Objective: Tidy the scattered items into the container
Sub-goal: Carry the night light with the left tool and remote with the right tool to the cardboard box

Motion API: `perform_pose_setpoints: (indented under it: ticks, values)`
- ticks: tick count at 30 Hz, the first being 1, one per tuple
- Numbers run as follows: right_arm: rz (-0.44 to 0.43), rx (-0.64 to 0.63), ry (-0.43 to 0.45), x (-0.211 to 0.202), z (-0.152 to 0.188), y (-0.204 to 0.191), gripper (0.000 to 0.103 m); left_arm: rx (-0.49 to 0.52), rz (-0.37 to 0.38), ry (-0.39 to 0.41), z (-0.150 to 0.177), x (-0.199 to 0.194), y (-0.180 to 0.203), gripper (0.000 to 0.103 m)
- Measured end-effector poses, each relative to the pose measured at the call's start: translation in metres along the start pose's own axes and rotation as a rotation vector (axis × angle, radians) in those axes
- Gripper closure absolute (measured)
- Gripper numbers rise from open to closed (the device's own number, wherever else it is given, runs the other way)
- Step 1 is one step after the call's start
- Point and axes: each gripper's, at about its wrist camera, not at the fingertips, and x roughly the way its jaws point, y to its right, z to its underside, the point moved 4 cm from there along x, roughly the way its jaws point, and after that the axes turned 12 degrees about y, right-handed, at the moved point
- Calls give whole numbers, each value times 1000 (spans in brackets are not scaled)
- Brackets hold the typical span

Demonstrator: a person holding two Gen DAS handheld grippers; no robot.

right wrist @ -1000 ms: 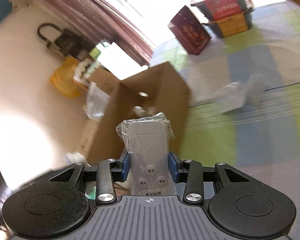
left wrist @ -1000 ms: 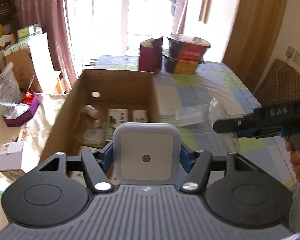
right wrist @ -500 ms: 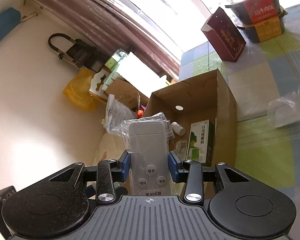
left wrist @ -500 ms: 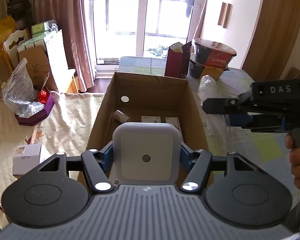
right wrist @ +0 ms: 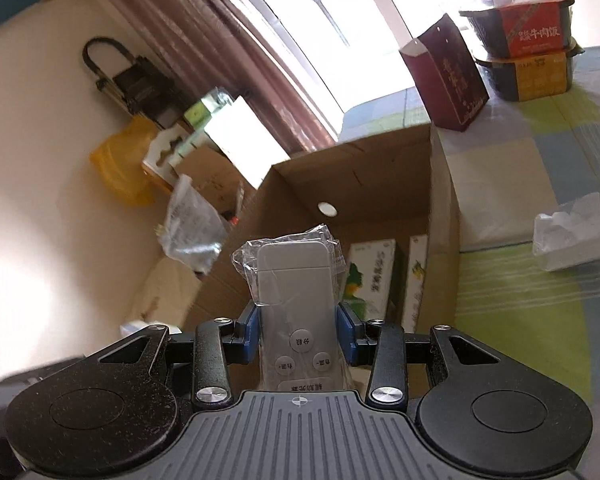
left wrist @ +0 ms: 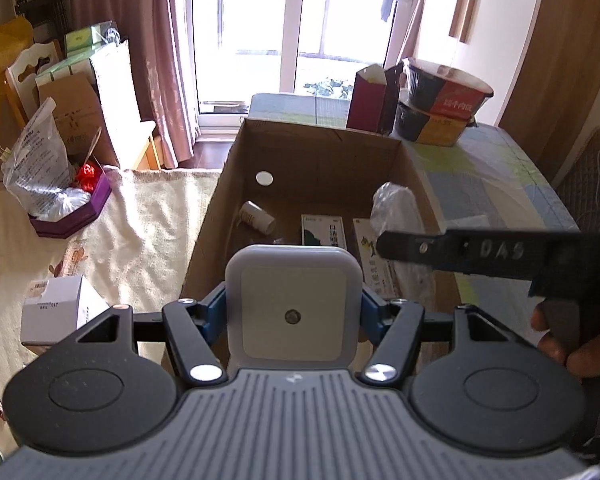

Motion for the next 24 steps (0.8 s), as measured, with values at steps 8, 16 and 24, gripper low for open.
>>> perform_pose_setpoints:
  ticks: [8, 16, 24]
  values:
    - [68, -168, -38, -9, 17, -10, 61, 11, 1, -29, 11, 9, -1, 42]
    - [123, -386, -165, -5, 32, -23, 61, 37, 0, -50, 18, 13, 0, 42]
    - [122, -562, -310, 10, 39, -32, 61, 65, -5, -53, 18, 16, -3, 42]
